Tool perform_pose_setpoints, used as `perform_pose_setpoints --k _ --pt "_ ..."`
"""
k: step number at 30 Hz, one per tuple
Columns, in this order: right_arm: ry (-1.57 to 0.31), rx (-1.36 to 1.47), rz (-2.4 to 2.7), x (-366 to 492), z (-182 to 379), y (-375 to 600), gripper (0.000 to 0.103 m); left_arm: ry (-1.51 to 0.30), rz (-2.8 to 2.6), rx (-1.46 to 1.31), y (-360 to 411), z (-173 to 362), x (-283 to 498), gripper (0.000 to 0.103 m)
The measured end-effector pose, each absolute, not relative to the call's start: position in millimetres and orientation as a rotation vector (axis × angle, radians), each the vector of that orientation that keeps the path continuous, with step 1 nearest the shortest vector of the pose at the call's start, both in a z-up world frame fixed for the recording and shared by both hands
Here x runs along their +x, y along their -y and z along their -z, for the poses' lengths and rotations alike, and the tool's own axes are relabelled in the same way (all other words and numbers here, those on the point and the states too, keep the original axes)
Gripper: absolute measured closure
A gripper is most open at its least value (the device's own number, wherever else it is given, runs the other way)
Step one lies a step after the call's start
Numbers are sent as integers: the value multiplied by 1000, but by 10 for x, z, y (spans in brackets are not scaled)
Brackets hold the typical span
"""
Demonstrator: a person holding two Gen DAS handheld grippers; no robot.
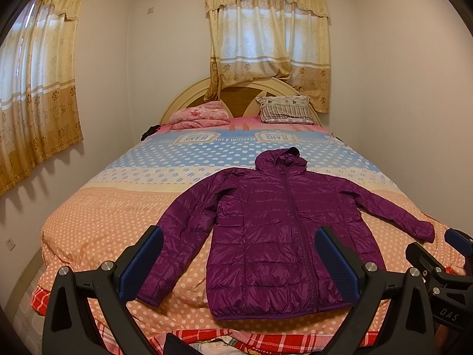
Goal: Fold large clothes
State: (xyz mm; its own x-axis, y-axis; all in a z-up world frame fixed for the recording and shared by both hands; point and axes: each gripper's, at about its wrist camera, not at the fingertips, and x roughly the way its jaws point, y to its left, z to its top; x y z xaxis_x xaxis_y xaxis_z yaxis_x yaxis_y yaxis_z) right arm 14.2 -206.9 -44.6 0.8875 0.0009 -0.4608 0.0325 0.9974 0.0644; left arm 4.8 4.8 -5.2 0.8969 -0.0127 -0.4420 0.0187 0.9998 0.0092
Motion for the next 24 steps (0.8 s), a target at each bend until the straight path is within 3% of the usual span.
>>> perform_pose_setpoints --k 24 --pt "-494 75 15 142 532 2122 0 -472 11 16 -64 148 105 1"
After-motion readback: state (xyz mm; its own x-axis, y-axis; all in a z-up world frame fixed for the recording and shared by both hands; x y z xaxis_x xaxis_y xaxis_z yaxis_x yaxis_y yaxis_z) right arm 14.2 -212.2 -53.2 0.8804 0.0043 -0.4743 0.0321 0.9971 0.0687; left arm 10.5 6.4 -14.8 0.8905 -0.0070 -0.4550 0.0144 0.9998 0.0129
